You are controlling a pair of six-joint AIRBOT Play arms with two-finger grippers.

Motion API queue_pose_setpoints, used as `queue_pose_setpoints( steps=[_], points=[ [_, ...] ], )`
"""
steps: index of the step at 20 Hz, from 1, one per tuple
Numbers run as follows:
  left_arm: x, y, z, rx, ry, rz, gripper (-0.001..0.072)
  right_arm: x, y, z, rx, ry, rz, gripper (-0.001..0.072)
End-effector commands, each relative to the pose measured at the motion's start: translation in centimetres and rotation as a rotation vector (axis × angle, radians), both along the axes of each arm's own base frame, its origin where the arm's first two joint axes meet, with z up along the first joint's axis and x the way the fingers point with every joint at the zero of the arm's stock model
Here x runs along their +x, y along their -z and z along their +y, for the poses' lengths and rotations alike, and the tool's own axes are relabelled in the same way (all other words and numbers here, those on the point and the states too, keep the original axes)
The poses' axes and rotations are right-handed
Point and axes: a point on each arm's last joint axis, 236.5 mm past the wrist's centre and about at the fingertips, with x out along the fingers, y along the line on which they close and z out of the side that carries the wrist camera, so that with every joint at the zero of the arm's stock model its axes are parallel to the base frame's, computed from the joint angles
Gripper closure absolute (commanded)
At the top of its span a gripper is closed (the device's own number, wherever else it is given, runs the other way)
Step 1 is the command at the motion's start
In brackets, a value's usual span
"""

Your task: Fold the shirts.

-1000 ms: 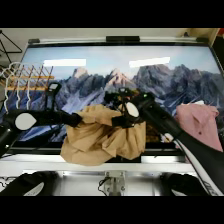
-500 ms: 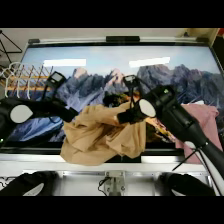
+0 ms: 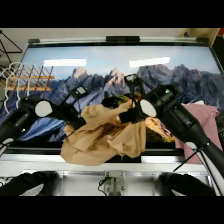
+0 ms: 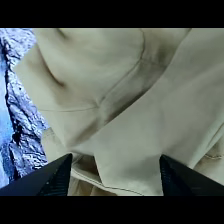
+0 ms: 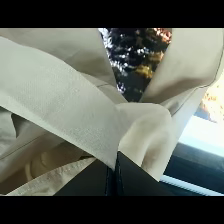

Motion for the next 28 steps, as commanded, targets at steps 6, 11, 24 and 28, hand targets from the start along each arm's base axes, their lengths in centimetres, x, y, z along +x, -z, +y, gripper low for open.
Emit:
queue_pose_setpoints(
  steps=[6, 11, 24, 28],
  points=[
    [-2.1, -5.8, 1.9, -0.027, 0.013, -0.014, 0.005, 0.4, -0.1, -0.5, -0.02, 0.002, -0.017, 0.064],
    [-5.7, -0.4, -0.6, -0.102, 0.02, 0.168, 0.0049, 0.3, -0.1, -0.5, -0.021, 0.003, -0.015, 0.064],
    [2.2, 1.9, -0.8, -0.023, 0.002, -0.145, 0.0646, 0.3, -0.1, -0.9, -0.038, 0.005, -0.016, 0.0639],
    [2.3, 1.7, -0.9, -0.035, -0.022, -0.141, 0.0648, 0.8, -0.2, -1.4, -0.061, 0.006, -0.035, 0.0639]
  ],
)
